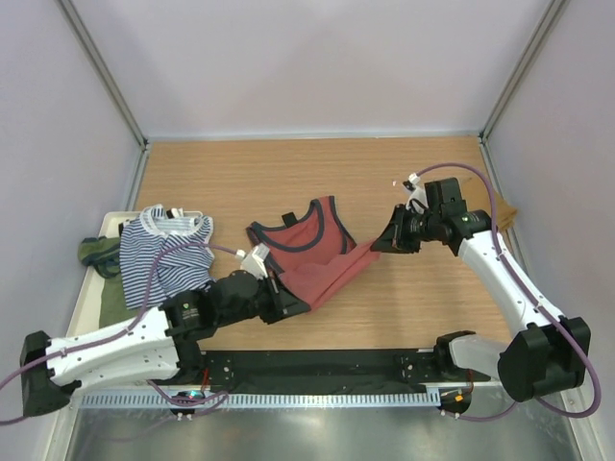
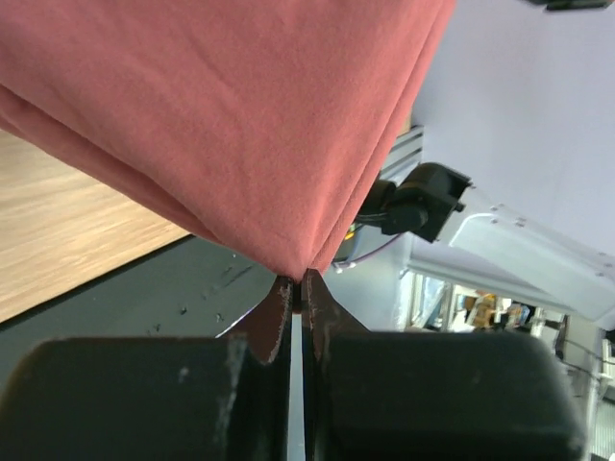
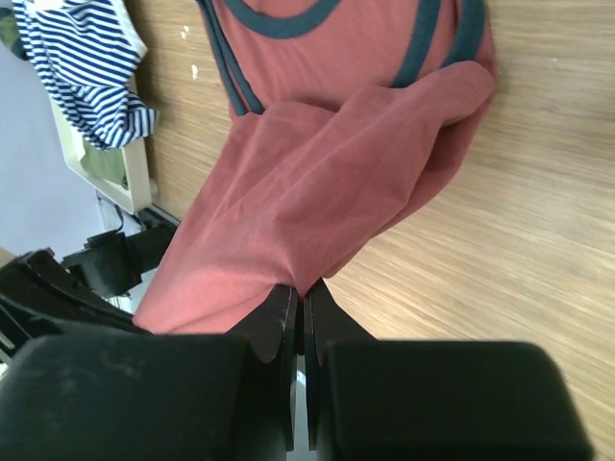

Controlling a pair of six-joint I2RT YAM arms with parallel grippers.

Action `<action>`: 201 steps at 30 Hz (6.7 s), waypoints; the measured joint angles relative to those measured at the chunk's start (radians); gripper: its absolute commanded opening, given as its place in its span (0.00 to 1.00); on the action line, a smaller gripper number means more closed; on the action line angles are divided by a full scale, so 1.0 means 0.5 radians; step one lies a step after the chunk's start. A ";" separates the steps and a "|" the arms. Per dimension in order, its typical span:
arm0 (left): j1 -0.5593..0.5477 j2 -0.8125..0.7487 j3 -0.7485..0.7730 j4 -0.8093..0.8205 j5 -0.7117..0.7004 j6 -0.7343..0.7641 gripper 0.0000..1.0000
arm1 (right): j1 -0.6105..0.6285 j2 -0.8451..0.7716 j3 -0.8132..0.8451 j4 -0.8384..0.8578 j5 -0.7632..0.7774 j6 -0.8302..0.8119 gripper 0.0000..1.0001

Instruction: Fold and stack the tank tops

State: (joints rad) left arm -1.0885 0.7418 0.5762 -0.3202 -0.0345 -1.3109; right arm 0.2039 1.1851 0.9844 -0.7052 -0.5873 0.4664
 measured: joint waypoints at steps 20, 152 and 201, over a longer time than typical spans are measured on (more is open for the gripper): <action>-0.841 0.806 0.273 0.205 -0.719 -0.323 0.00 | -0.007 -0.287 -0.195 -0.194 0.397 -0.049 0.01; 1.291 1.562 0.757 0.394 0.472 1.408 0.65 | 0.564 0.736 0.099 0.647 1.379 -0.378 0.60; 1.279 1.875 0.994 0.460 0.694 1.360 0.00 | 0.475 0.248 -0.206 0.738 1.376 0.004 0.01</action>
State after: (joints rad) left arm -0.4488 1.6794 1.0733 -0.0902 0.3122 -0.6312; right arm 0.4416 1.3090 0.8814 -0.3363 0.1009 0.4683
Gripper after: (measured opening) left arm 0.014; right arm 0.041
